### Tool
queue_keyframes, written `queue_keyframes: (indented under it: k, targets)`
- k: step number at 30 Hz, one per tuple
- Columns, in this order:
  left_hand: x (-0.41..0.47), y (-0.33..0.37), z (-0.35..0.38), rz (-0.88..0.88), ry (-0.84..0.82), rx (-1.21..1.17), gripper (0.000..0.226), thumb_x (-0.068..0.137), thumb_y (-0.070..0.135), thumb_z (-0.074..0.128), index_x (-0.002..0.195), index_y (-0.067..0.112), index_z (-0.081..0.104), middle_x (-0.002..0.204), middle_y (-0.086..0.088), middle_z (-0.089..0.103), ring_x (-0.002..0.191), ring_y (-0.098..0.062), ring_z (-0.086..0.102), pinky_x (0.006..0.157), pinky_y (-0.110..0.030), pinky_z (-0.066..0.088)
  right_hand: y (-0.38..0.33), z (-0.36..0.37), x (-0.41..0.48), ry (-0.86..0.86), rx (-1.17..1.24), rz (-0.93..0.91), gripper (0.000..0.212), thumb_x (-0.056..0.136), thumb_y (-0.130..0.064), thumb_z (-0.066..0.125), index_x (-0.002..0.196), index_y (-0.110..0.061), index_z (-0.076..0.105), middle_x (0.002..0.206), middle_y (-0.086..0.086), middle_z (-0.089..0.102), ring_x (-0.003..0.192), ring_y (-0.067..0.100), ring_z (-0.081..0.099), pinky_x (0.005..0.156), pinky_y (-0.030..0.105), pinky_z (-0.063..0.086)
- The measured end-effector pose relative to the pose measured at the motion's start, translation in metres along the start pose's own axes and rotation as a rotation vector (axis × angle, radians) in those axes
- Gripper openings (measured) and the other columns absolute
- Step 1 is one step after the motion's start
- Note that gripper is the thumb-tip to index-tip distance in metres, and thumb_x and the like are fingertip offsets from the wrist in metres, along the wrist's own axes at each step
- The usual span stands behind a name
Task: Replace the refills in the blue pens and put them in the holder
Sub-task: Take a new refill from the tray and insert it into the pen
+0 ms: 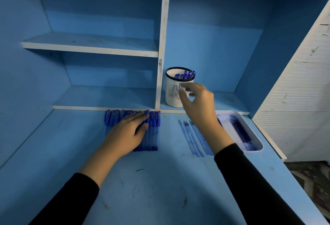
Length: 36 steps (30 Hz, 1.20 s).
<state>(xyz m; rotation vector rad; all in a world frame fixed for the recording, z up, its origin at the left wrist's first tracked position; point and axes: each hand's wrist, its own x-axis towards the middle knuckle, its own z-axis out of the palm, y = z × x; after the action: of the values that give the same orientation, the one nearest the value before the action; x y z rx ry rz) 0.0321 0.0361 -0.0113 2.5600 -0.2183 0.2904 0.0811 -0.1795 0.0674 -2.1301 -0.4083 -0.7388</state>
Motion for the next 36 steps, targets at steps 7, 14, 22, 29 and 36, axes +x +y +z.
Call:
queue_keyframes:
  k: [7, 14, 22, 29, 36]
  targets:
    - [-0.030, 0.000, 0.001, 0.074, -0.043, 0.151, 0.069, 0.091, 0.059, 0.017, 0.145, 0.028, 0.046, 0.157, 0.008, 0.033, 0.148, -0.016, 0.024, 0.120, -0.030, 0.009, 0.001, 0.023, -0.063, -0.479, 0.005, 0.357, 0.031, 0.092, -0.023, 0.062, 0.122, -0.014, 0.066, 0.117, 0.000, 0.068, 0.103, 0.013, 0.063, 0.087, 0.015, 0.042]
    - [-0.037, -0.001, 0.004, 0.092, -0.068, 0.207, 0.075, 0.090, 0.059, 0.006, 0.151, 0.026, 0.034, 0.160, 0.010, 0.021, 0.150, -0.013, 0.016, 0.117, -0.023, 0.003, 0.001, 0.038, -0.077, -0.506, 0.015, 0.236, 0.027, 0.088, -0.018, 0.067, 0.115, -0.021, 0.070, 0.100, 0.001, 0.063, 0.085, 0.008, 0.054, 0.081, 0.007, 0.041]
    - [-0.037, 0.002, 0.004, 0.061, -0.095, 0.193, 0.078, 0.086, 0.062, 0.003, 0.153, 0.029, 0.029, 0.161, 0.014, 0.018, 0.150, -0.008, 0.013, 0.115, -0.018, 0.001, 0.004, 0.033, -0.075, -0.527, -0.013, 0.213, 0.020, 0.083, -0.010, 0.066, 0.101, -0.018, 0.072, 0.090, -0.003, 0.052, 0.080, 0.008, 0.050, 0.070, -0.002, 0.034]
    - [-0.037, 0.001, 0.004, 0.068, -0.080, 0.177, 0.077, 0.088, 0.060, 0.007, 0.151, 0.027, 0.034, 0.160, 0.011, 0.022, 0.149, -0.011, 0.016, 0.116, -0.021, 0.006, -0.001, 0.033, -0.072, -0.491, -0.067, 0.238, 0.011, 0.080, -0.011, 0.072, 0.090, -0.011, 0.069, 0.079, 0.002, 0.060, 0.069, 0.012, 0.053, 0.060, 0.004, 0.038]
    - [-0.037, 0.002, 0.002, 0.094, -0.038, 0.234, 0.071, 0.092, 0.056, 0.010, 0.149, 0.027, 0.040, 0.158, 0.009, 0.030, 0.148, -0.014, 0.024, 0.119, -0.032, 0.020, -0.006, 0.025, -0.073, -0.513, -0.102, 0.321, 0.020, 0.081, -0.001, 0.060, 0.094, -0.010, 0.071, 0.080, 0.001, 0.063, 0.076, 0.017, 0.061, 0.061, 0.013, 0.041]
